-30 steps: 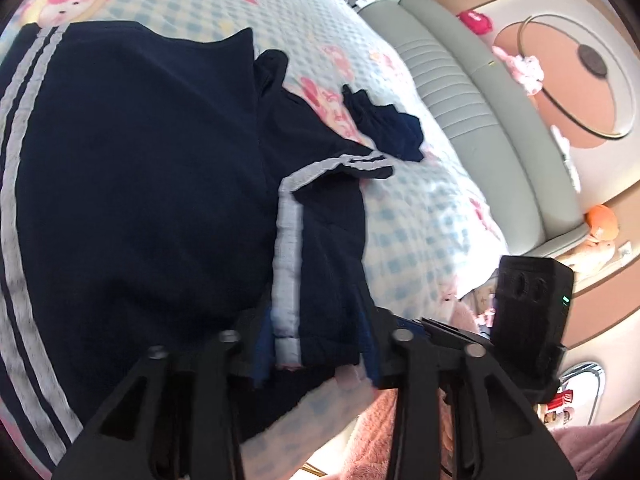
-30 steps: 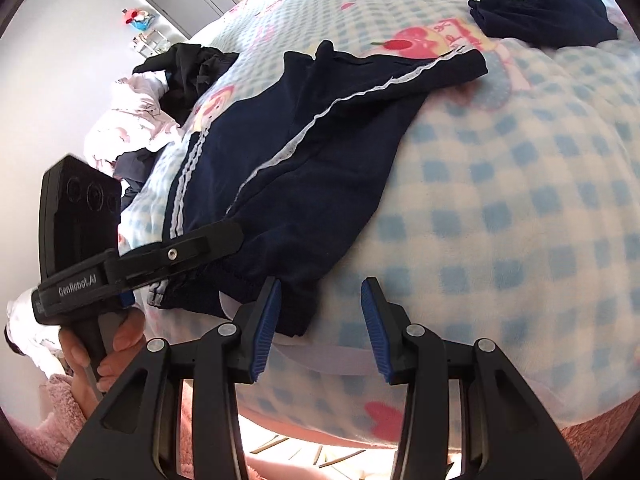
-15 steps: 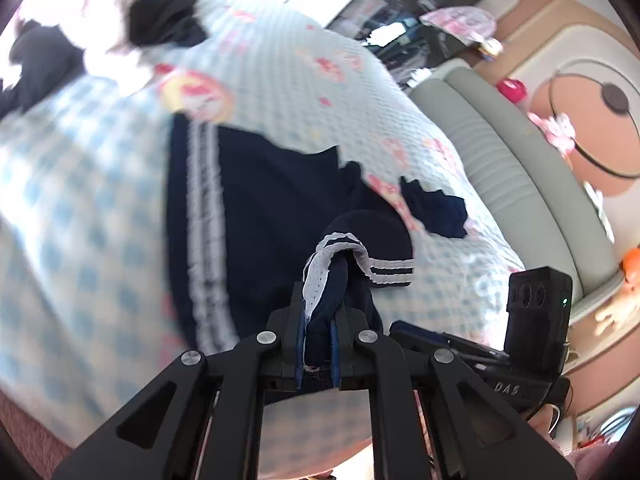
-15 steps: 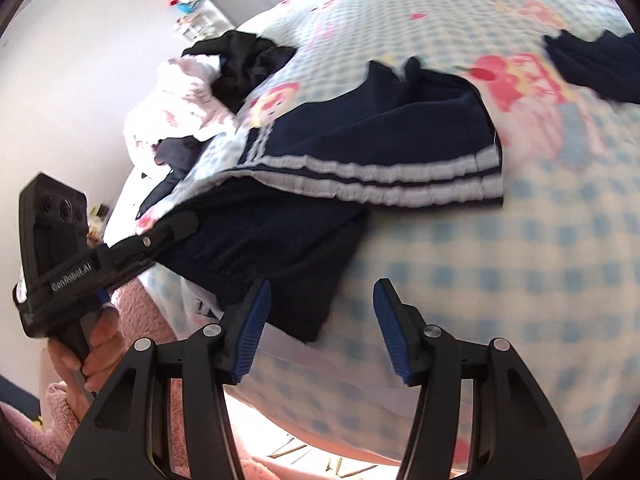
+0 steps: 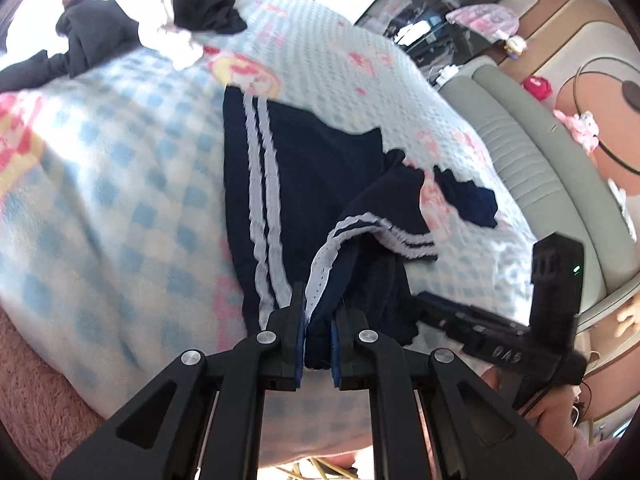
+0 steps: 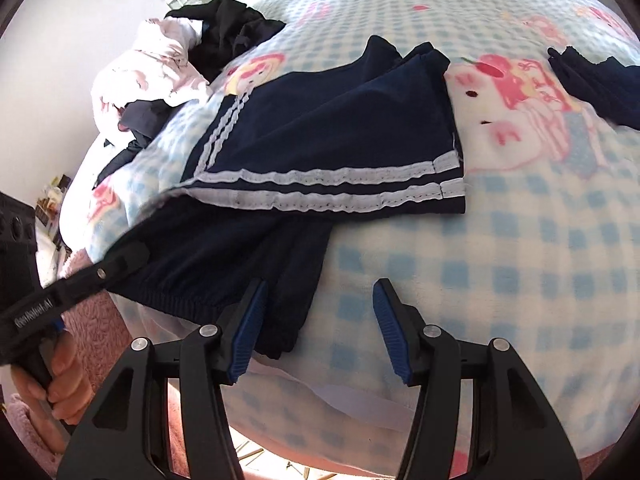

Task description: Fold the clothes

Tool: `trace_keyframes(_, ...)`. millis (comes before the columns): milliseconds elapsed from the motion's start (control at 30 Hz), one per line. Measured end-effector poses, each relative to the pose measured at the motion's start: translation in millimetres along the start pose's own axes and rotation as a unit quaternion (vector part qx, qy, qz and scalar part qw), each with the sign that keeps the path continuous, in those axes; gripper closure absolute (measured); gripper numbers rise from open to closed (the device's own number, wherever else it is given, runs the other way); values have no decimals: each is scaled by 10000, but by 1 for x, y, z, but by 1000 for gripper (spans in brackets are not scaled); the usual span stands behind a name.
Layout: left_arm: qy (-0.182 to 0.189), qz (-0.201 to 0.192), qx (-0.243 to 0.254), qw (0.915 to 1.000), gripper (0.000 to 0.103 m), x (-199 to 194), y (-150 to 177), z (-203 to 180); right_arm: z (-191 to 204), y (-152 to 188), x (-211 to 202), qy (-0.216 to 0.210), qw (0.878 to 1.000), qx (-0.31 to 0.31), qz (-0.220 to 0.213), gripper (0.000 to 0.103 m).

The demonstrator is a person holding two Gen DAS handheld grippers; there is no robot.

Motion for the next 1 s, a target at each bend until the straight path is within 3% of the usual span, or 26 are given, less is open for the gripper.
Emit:
trace_keyframes(67,-315,157,-150,9993,92,9,5,5,0,-1,2,-82,10000,20,38,47)
trace_keyframes(167,-516,178,55,9985,89,7,7,4,0,-2,4,-205,9997,50,95,47)
trace_keyframes(267,-536,-53,-16,9985,80,0,0,9,0,-3,7,-327,9993,81,152,47)
trace_keyframes(300,-544,-131,-86,9984,72,-2,-1,14,0,-3,8,-368,9991,91,171,47)
trace_keyframes(400,-285,-67,-478,9984,68,3,0,27,-1,-4,10,-491,9985,121,228,47)
trace_keyframes(533,-402,260,-401,9980,63,20,8,23,0,-5,12,-613,9977,144,261,45)
trace_keyframes(633,-337,440,-436,9975,65,26,17,22,3,-5,10,-626,9977,126,205,44)
trace_keyframes(800,258,245,-549,9979,68,25,12,17,7,-4,7,-647,9978,98,111,50)
trace_keyframes(867,175,281,-467,9984,77,30,11,15,9,-3,6,-656,9978,86,73,54)
trace_keyframes(900,142,269,-406,9987,81,30,10,12,10,-3,5,-660,9978,81,55,61)
trace_keyframes(933,149,218,-293,9992,83,25,9,7,11,-3,5,-664,9978,75,36,76)
trace_keyframes(1000,170,122,-80,9997,85,16,6,-2,13,-2,3,-673,9977,63,-2,89)
Point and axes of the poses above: each gripper's, at about its wrist camera, not at the fingertips, and x roughly the way its jaws point, z to its left, y to its underside, the point moved 5 cm from there along x, roughly the way its jaws point, and after that the axes turned 13 degrees about x, right-handed, at the moved point
